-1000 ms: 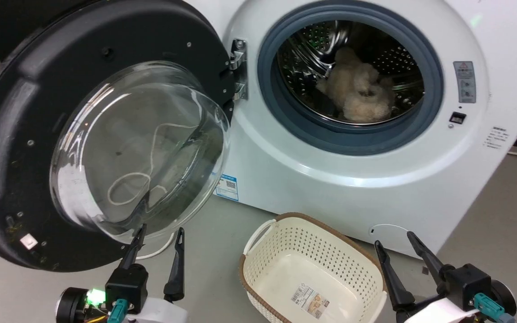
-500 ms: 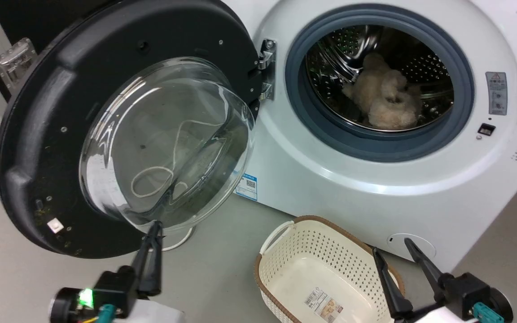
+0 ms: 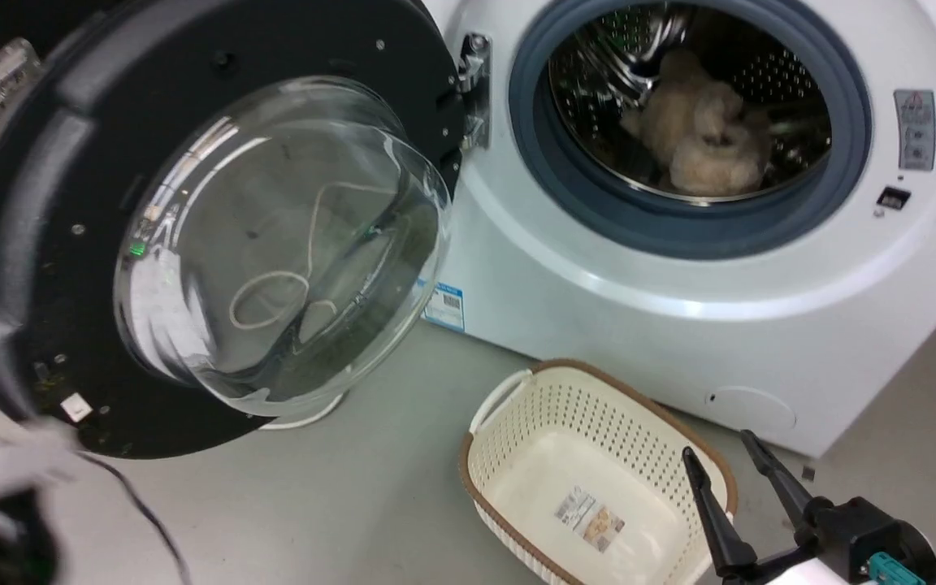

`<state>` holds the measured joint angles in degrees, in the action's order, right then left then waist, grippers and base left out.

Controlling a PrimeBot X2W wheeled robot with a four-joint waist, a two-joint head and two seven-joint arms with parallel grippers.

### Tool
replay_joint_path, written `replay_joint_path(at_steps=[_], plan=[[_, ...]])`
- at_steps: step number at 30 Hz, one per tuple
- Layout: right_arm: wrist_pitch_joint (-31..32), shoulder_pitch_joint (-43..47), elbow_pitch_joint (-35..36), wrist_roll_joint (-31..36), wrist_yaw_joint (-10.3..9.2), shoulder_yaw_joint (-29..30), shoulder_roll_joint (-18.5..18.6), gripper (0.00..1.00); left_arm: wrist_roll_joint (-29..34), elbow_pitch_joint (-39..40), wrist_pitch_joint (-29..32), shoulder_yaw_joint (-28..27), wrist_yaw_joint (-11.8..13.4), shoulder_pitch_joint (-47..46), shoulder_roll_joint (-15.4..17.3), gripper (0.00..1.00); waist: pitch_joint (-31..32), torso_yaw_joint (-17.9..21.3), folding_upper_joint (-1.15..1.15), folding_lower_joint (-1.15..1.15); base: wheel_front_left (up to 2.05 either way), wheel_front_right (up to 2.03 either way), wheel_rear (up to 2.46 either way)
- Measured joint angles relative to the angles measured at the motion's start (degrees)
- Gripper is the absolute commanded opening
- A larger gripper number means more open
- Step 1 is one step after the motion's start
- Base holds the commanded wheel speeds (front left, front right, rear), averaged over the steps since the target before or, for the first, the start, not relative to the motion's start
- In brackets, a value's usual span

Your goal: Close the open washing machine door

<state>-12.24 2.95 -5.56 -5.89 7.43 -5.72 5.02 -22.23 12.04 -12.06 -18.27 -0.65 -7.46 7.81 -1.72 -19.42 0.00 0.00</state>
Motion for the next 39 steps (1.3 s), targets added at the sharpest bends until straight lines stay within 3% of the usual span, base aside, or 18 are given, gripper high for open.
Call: replay_joint_path(at_steps=[8, 15, 21, 25, 32, 39], plan=[[-1.05, -1.14, -0.76, -1.29, 0.0, -0.18, 1.54, 1.0, -14.81, -11.96, 11.43, -12.39, 2.54, -13.62, 12.04, 0.0, -3.01, 1.23, 0.0, 0.01, 0.0, 0.0, 0.0], [-1.83, -1.47, -1.78, -2.05, 0.0, -1.0, 1.65, 1.0, -28.15, -26.42, 26.86, -17.83, 6.04, -19.48, 16.9, 0.0, -3.46, 1.63, 0.0, 0.0, 0.0, 0.0, 0.0], [-2.48, -1.47, -2.42, -2.36, 0.0, -1.88, 2.19, 1.0, -38.2, -33.87, 42.58, -18.18, 9.56, -22.0, 16.95, 0.0, -3.4, 1.12, 0.0, 0.0, 0.0, 0.0, 0.0], [-2.48, -1.47, -2.46, -2.48, 0.0, -2.02, 2.35, 1.0, -40.79, -33.81, 49.41, -15.72, 8.95, -21.91, 15.69, 0.0, -3.29, 1.13, 0.0, 0.0, 0.0, 0.0, 0.0], [-2.48, -1.4, -2.89, -2.77, 0.0, -1.88, 2.42, 1.0, -43.13, -30.0, 55.59, -14.1, 8.47, -19.18, 14.25, 0.0, -2.33, 1.3, 0.0, 0.0, 0.0, 0.0, 0.0], [-2.49, -0.91, -3.69, -2.75, 0.0, -1.03, 1.68, 1.0, -48.27, -22.85, 65.74, -12.73, 6.95, -11.94, 11.6, 0.0, 0.23, 1.8, 0.0, -0.01, 0.0, 0.0, 0.0]])
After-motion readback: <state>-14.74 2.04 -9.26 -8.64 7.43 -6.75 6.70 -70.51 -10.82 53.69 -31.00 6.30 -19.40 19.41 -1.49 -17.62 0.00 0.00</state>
